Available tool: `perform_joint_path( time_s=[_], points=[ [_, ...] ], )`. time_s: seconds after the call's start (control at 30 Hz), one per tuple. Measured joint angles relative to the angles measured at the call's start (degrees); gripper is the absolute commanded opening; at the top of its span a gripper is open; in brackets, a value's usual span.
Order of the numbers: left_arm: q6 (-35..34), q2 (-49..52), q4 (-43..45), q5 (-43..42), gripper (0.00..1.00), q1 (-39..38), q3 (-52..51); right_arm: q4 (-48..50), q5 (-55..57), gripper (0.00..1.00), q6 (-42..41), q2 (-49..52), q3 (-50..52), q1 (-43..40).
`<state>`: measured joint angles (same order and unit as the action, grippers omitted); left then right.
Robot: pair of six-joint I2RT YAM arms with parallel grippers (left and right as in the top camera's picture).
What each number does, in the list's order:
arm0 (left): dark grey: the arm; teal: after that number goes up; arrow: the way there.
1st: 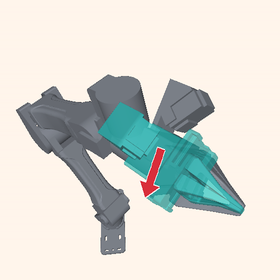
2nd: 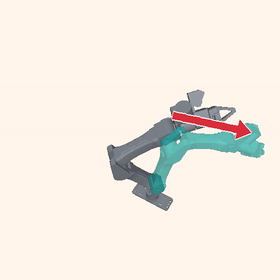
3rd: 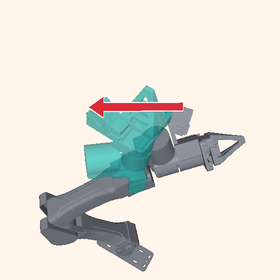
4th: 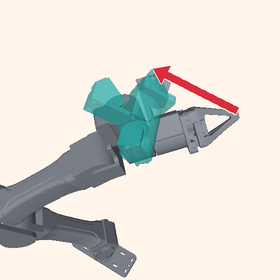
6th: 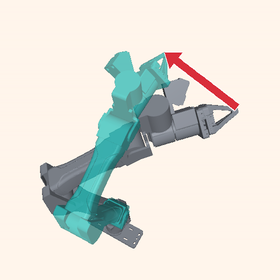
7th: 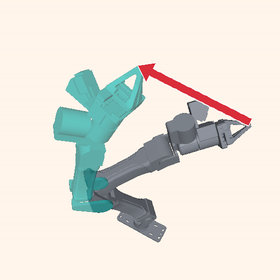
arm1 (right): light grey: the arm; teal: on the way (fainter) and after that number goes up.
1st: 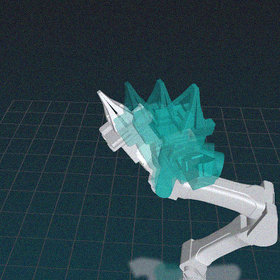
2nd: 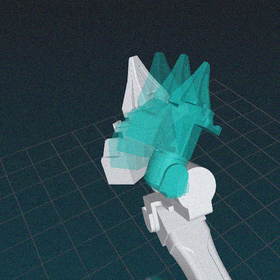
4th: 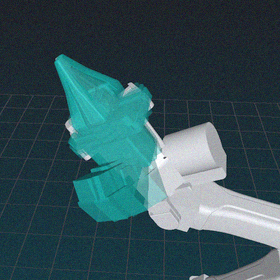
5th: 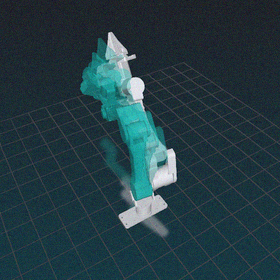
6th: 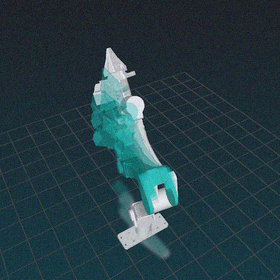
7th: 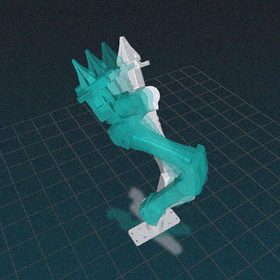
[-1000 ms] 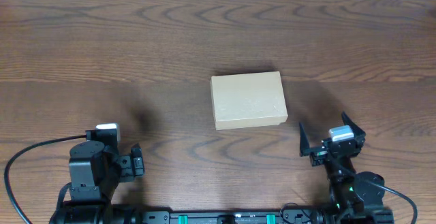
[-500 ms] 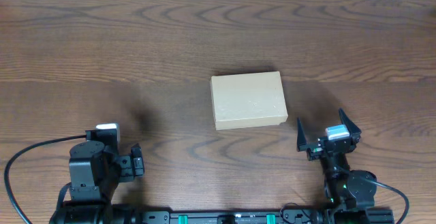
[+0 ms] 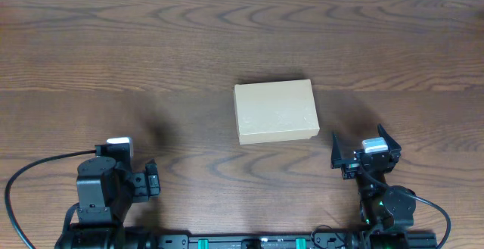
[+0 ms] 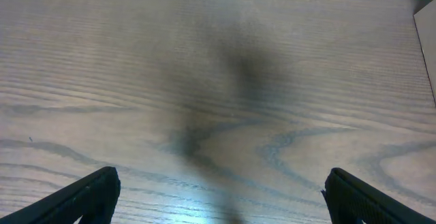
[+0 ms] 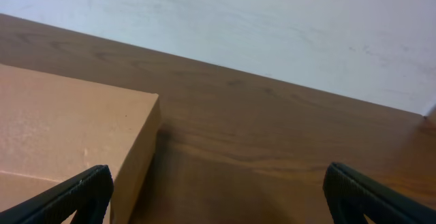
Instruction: Pack container
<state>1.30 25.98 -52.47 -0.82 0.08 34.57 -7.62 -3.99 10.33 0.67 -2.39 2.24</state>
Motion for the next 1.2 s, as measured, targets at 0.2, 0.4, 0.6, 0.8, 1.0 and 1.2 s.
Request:
perform_joint_path(
  time_s=[0.2, 0.4, 0.6, 0.8, 1.0, 1.2],
  points=[
    [0.0, 0.0, 0.0, 0.0, 0.95, 0.0, 0.0, 0.0, 0.0, 0.99, 0.0, 0.0, 0.0, 0.0],
    [0.0, 0.0, 0.0, 0.0, 0.95, 0.0, 0.0, 0.0, 0.0, 0.99, 0.0, 0.0, 0.0, 0.0],
    [0.0, 0.0, 0.0, 0.0, 0.95, 0.0, 0.0, 0.0, 0.0, 0.99, 0.0, 0.0, 0.0, 0.0],
    [0.0, 0.0, 0.0, 0.0, 0.95, 0.0, 0.0, 0.0, 0.0, 0.99, 0.0, 0.0, 0.0, 0.0],
    [0.0, 0.0, 0.0, 0.0, 0.95, 0.0, 0.0, 0.0, 0.0, 0.99, 0.0, 0.0, 0.0, 0.0],
    [0.0, -0.3, 4.9, 0.0, 0.95, 0.0, -0.2, 0.0, 0.0, 0.99, 0.0, 0.0, 0.0, 0.0]
  ],
)
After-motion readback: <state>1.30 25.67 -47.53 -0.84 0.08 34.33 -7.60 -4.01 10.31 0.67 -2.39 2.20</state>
